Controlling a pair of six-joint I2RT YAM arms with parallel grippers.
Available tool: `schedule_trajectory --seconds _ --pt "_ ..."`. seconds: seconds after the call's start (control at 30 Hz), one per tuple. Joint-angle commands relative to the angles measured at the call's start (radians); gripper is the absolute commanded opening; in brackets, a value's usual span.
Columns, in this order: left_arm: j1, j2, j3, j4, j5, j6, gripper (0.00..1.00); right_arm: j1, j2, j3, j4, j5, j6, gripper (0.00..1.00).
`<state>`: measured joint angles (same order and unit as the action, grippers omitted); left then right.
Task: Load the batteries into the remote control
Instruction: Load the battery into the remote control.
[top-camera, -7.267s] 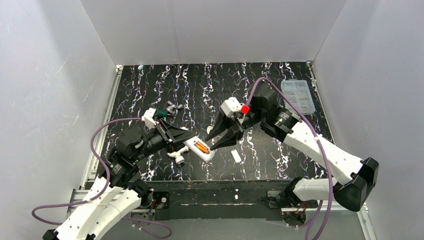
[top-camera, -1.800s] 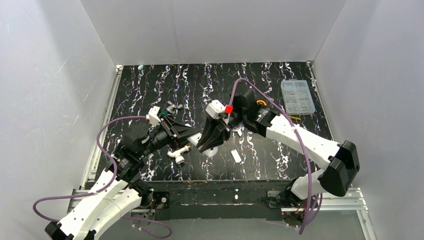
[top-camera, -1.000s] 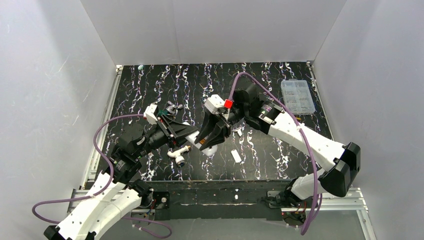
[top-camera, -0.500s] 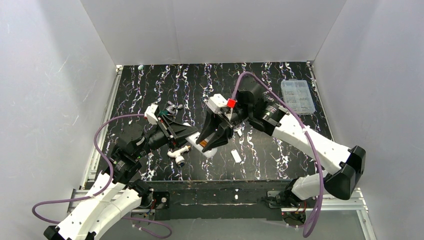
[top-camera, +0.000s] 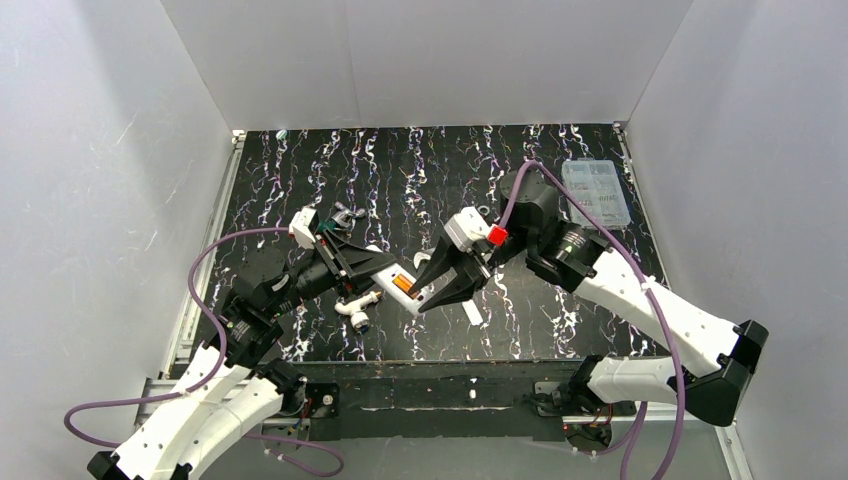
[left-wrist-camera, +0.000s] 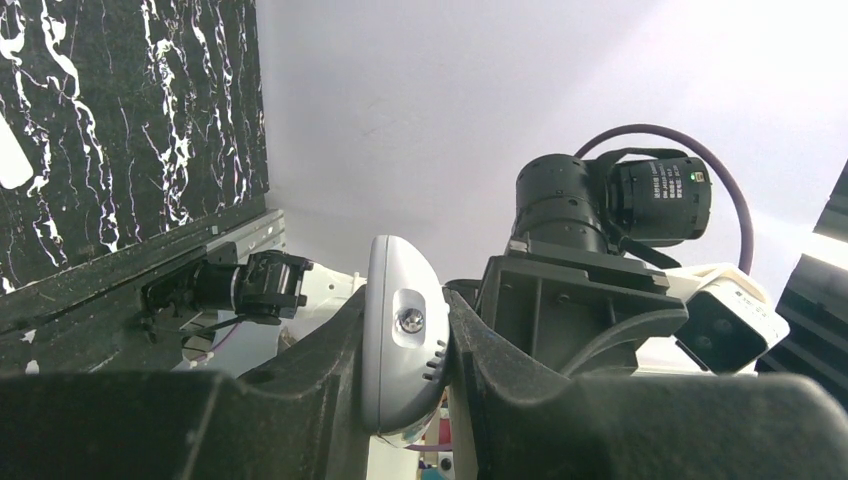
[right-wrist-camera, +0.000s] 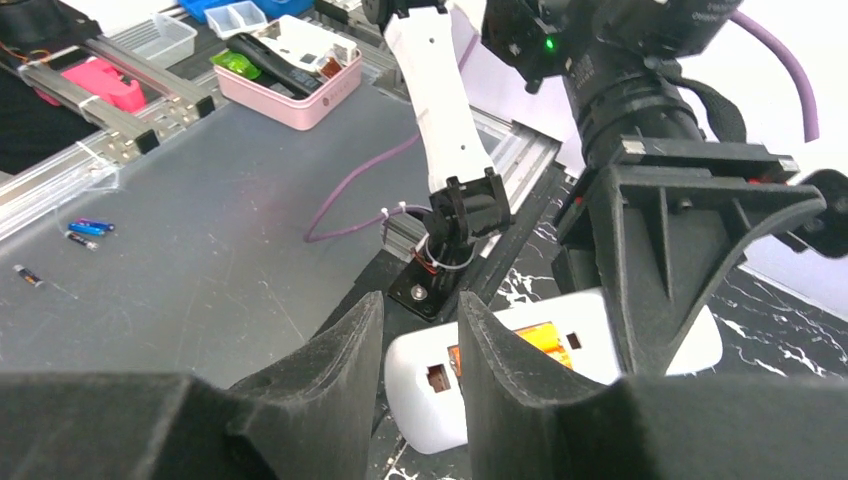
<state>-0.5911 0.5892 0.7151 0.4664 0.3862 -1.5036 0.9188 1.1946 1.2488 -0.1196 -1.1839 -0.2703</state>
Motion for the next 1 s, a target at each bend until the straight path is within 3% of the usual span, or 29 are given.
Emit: schedule_trajectory --seconds 0.0,0.97 --pt "-0.001 -0.014 0.022 0.097 0.039 -0.005 0.00 -0.002 0.003 -0.007 -0.024 0.051 -0.062 0.40" --pt "0.000 0.015 0.041 0.139 0.080 -0.013 0.00 -0.060 0.138 0.160 -0.240 -0.065 -0.212 0.46"
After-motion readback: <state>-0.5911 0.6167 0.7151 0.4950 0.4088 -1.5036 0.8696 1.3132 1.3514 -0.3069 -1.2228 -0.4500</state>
